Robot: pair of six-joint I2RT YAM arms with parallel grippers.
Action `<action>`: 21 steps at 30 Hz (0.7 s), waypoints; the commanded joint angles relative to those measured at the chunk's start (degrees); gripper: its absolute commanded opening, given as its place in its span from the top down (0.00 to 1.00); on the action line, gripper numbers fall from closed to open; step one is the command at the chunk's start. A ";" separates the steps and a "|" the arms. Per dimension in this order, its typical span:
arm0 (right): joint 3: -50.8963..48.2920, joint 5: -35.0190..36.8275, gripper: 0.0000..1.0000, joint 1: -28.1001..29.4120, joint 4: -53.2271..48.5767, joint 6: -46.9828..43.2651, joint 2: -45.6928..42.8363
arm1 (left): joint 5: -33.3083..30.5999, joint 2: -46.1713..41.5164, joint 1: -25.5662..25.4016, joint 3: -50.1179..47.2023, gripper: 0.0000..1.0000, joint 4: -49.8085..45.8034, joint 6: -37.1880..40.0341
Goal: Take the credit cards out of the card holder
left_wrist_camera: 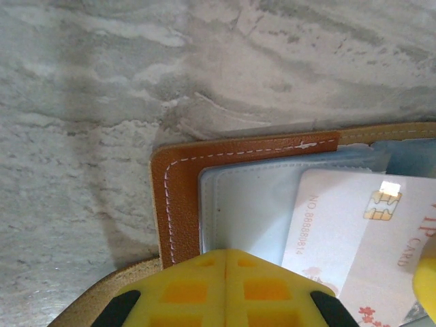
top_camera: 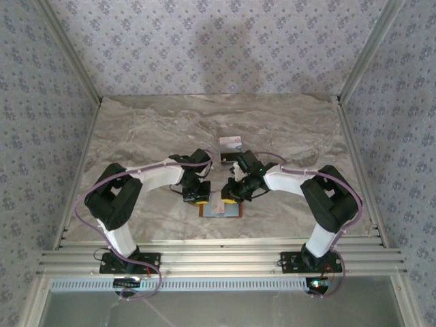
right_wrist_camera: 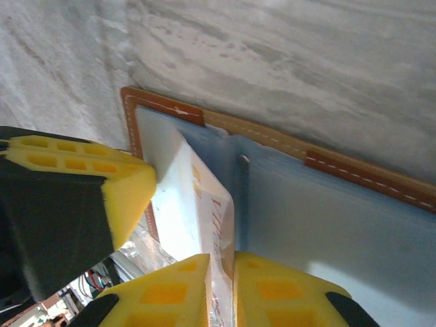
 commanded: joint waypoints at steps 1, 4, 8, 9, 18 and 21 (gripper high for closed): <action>-0.84 -2.52 0.83 0.74 3.83 2.37 -0.01 | -0.92 -0.40 0.08 -0.73 0.92 -2.66 0.73; -1.38 -2.96 0.83 1.01 6.20 3.69 0.33 | -0.88 -0.40 0.14 -0.88 0.92 -2.63 0.72; -1.89 -2.40 0.87 1.28 6.90 4.53 0.37 | -0.83 -0.49 0.09 -1.08 0.92 -2.62 0.78; -1.90 -2.01 0.87 1.29 6.39 4.38 0.22 | -0.94 -0.57 0.09 -1.08 0.92 -2.70 0.71; -0.88 4.16 0.93 0.24 -3.98 -0.87 -2.45 | -0.88 -0.99 0.08 -1.08 0.92 -2.59 0.52; 0.01 5.59 0.94 -0.09 -7.52 -2.77 -3.05 | -0.89 -1.28 0.07 -1.16 0.92 -2.67 0.37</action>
